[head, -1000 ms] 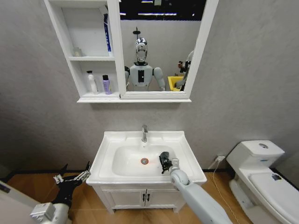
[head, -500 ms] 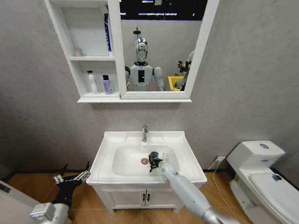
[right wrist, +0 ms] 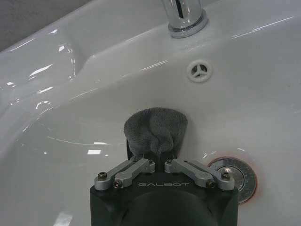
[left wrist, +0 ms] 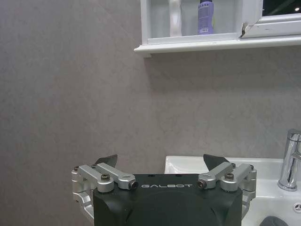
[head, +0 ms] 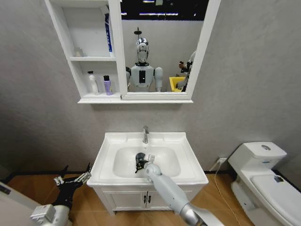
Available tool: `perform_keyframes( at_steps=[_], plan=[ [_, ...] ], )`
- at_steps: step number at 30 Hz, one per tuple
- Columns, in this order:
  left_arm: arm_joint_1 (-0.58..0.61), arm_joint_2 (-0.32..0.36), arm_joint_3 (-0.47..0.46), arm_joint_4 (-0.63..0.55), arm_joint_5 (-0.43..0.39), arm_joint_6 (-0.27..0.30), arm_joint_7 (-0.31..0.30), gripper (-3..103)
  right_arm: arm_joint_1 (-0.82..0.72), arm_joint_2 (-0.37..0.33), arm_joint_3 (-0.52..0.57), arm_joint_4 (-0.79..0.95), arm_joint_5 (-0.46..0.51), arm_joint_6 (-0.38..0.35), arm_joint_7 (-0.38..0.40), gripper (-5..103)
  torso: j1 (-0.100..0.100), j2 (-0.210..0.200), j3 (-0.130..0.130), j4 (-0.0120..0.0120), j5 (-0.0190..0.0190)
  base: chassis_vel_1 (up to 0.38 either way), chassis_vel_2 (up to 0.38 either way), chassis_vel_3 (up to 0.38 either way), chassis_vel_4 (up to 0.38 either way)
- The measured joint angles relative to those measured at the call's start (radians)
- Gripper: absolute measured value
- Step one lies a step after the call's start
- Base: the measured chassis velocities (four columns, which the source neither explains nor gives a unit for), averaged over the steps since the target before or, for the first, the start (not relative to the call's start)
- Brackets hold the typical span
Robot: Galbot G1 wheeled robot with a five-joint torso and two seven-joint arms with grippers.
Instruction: Move facial cleanser and shampoo from washbasin to cabinet, then wipe washbasin with towel.
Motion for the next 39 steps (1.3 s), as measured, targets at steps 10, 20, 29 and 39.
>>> perform_keyframes(
  at_steps=[10, 20, 29, 39],
  plan=[
    [0.0, 0.0, 0.0, 0.0, 0.0, 0.0, 0.0, 100, -0.033, -0.137, 0.029, 0.043, 0.013, -0.055, 0.09, 4, 0.0, 0.0, 0.0, 0.0001, 0.0004, 0.0, 0.0, 0.0, 0.0],
    [0.0, 0.0, 0.0, 0.0, 0.0, 0.0, 0.0, 100, -0.065, -0.333, 0.018, 0.198, 0.018, -0.078, 0.155, 4, 0.0, 0.0, 0.0, -0.0009, -0.0005, 0.0, 0.0, 0.0, 0.0],
    [0.0, 0.0, 0.0, 0.0, 0.0, 0.0, 0.0, 100, -0.036, -0.159, -0.007, 0.019, -0.002, -0.061, 0.077, 4, 0.0, 0.001, -0.001, -0.0002, -0.0006, 0.0, 0.0, 0.0, 0.0],
    [0.0, 0.0, 0.0, 0.0, 0.0, 0.0, 0.0, 100, 0.027, -0.097, -0.041, -0.014, 0.095, -0.101, -0.174, 4, 0.001, 0.0, 0.0, 0.0003, 0.0003, 0.0, 0.0, 0.0, 0.0]
  ],
)
